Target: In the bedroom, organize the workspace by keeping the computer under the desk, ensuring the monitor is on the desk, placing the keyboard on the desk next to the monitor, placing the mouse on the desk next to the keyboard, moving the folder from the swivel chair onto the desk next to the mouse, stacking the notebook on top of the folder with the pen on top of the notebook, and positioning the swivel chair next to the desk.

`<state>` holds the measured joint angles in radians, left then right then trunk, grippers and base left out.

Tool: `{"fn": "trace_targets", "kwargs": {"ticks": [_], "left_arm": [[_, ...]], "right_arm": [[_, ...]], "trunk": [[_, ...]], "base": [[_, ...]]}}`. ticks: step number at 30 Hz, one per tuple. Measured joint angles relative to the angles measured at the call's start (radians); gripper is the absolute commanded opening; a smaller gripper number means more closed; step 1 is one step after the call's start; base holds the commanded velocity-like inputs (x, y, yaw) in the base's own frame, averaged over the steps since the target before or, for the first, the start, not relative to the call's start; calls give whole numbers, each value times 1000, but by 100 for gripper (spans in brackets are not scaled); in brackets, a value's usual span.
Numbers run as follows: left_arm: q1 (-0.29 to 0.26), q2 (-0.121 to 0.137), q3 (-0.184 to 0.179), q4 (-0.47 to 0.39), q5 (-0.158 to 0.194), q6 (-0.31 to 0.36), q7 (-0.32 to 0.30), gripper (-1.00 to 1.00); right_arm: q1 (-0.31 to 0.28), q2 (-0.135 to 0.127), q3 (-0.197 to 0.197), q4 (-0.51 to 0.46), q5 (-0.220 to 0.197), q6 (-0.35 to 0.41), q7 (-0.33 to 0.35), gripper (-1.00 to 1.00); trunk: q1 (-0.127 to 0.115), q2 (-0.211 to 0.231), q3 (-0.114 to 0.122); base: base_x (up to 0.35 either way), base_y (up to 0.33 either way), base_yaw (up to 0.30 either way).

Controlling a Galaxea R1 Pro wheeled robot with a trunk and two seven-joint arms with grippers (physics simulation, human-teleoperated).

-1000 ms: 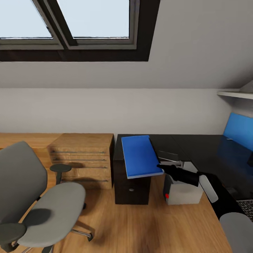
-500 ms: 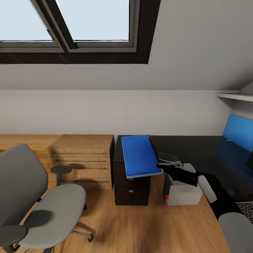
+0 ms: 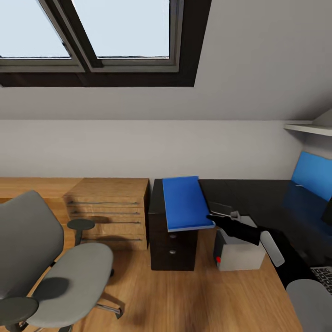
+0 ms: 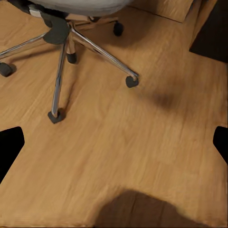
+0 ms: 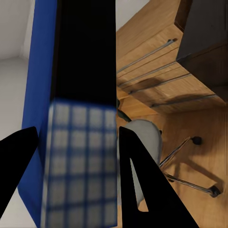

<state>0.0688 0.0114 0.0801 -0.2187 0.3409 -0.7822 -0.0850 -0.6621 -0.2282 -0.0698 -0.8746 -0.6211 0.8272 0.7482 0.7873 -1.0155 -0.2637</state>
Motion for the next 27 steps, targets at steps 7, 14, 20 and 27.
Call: {"fn": "trace_targets", "kwargs": {"ticks": [7,14,20,27], "left_arm": [[0,9,-43,19,-2,7,2,100],[0,18,-47,21,-3,52,-2,100],[0,19,-47,20,-3,62,-2,100],[0,19,-47,20,0,57,-2,100]], "right_arm": [[0,-3,-3,0,-2,-22,-13,-100],[0,0,-4,2,-7,-33,-14,-100],[0,1,-3,3,-5,-36,-14,-100],[0,1,-2,3,-4,-37,-14,-100]], "trunk": [[-27,49,22],[-54,98,44],[-69,126,57],[-69,126,57]], "base": [[0,0,0],[0,0,-79],[0,0,-245],[28,-16,-233]]}}
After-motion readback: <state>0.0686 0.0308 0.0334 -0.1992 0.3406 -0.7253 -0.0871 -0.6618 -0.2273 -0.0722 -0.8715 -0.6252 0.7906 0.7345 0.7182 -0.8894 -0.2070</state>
